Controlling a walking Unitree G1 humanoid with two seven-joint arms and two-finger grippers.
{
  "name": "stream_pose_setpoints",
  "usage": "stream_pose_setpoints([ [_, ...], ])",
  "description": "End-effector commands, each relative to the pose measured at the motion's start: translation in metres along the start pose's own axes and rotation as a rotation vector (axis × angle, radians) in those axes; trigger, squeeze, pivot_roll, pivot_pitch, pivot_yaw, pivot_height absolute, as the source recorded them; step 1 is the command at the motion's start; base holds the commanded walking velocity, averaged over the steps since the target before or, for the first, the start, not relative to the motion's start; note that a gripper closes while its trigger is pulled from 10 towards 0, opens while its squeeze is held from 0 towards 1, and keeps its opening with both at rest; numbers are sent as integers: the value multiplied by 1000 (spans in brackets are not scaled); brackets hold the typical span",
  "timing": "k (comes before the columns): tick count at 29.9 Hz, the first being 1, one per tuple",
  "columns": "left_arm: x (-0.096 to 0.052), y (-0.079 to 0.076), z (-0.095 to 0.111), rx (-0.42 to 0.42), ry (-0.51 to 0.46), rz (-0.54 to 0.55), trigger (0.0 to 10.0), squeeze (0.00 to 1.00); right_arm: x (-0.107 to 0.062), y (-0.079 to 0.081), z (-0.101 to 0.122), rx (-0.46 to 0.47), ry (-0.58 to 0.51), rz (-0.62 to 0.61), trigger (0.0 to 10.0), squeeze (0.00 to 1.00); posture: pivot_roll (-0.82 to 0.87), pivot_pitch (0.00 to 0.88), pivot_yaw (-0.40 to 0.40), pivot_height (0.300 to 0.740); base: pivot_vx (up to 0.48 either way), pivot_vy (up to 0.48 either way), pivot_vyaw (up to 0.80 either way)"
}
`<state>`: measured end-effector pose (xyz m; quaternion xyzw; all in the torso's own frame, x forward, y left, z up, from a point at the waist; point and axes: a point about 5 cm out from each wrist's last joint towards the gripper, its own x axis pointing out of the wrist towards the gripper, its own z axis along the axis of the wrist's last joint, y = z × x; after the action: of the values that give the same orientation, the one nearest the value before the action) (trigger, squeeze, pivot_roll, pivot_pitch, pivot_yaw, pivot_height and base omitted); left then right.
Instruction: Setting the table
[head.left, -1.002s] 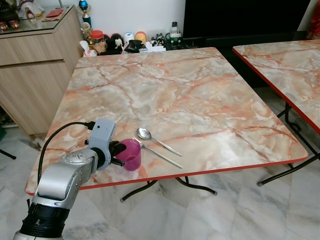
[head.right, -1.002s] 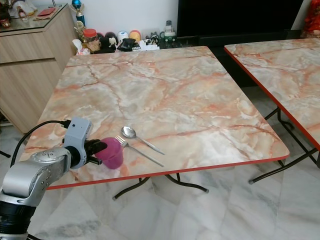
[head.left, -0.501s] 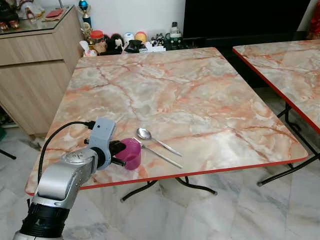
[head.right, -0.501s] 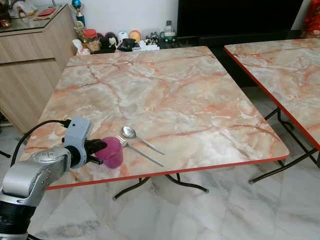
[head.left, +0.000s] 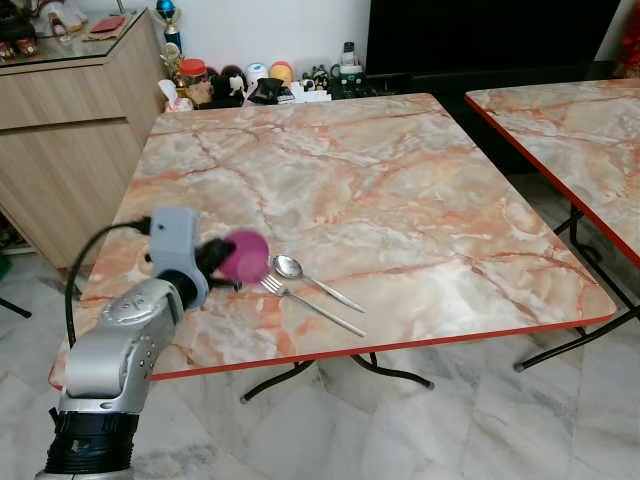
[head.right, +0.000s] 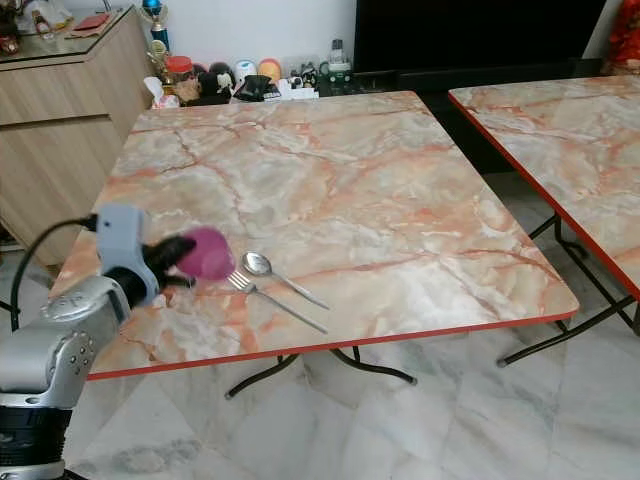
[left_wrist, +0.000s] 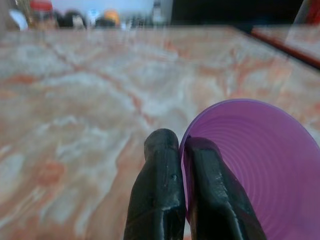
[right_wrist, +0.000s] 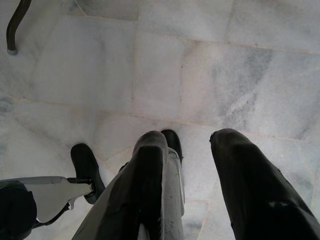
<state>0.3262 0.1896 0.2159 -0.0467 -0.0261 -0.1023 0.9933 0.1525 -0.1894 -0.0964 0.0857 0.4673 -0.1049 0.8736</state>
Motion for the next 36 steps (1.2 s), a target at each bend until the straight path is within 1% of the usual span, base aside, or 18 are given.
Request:
stream_pose_setpoints([
  [1, -8, 7, 2, -21, -86, -10, 2078, 0, -1, -2, -6, -10, 25, -3, 10000, 0, 38, 90, 19, 740, 0, 0, 0],
  [2, -12, 9, 1, -7, -96, -14, 3569, 0, -1, -3, -6, -10, 24, -4, 10000, 0, 38, 90, 18, 740, 0, 0, 0],
  [3, -13, 9, 0, -6, -100, -21, 10000, 0, -1, -3, -6, -11, 24, -4, 10000, 0, 37, 88, 16, 740, 0, 0, 0],
  [4, -15, 10, -2, -12, -109, -28, 10000, 0, -1, -3, -6, -13, 24, -4, 10000, 0, 38, 86, 16, 740, 0, 0, 0],
  [6, -19, 12, -6, 7, -108, -29, 10000, 0, -1, -5, -6, -16, 24, -6, 10000, 0, 43, 81, 14, 740, 0, 0, 0],
  [8, -22, 13, -16, 58, -99, -31, 10000, 0, -1, -5, -6, -15, 23, -9, 10000, 0, 42, 77, 14, 740, 0, 0, 0],
  [9, -25, 14, -22, 46, -105, -21, 10000, 0, -1, -6, -5, -21, 23, -9, 10000, 0, 35, 72, 11, 740, 0, 0, 0],
  [10, -25, 14, -22, 46, -105, -21, 10000, 0, -1, -6, -5, -21, 23, -9, 10000, 0, 35, 72, 11, 740, 0, 0, 0],
  [12, -29, 12, -26, 71, -128, -15, 10000, 0, -1, -7, -6, -19, 22, -10, 10000, 0, 34, 60, 8, 740, 0, 0, 0],
  [14, -30, 11, -30, 64, -147, -10, 10000, 0, -1, -7, -6, -19, 22, -10, 10000, 0, 33, 58, 6, 740, 0, 0, 0],
  [16, -29, 10, -32, 50, -158, -13, 10000, 0, -1, -7, -6, -20, 21, -9, 10000, 0, 33, 56, 4, 740, 0, 0, 0],
  [18, -27, 6, -32, 54, -167, -24, 10000, 0, -1, -7, -5, -23, 19, -8, 10000, 0, 32, 54, 2, 740, 0, 0, 0],
  [23, -24, 7, -34, 71, -182, -14, 10000, 0, -2, -7, -5, -21, 12, -11, 10000, 0, 22, 49, 6, 740, 0, 0, 0],
  [26, -23, 11, -37, 66, -181, 6, 10000, 0, -2, -7, -6, -25, 13, -5, 10000, 0, 12, 43, 11, 740, 0, 0, 0],
  [32, -22, 12, -36, 74, -190, 7, 10000, 0, -2, -6, -6, -42, 13, -3, 10000, 0, 10, 48, 15, 740, 0, 0, 0],
  [36, -22, 17, -36, 75, -194, 34, 10000, 0, -2, -6, -5, -52, 10, -2, 10000, 0, 12, 72, 15, 740, 0, 0, 0],
])
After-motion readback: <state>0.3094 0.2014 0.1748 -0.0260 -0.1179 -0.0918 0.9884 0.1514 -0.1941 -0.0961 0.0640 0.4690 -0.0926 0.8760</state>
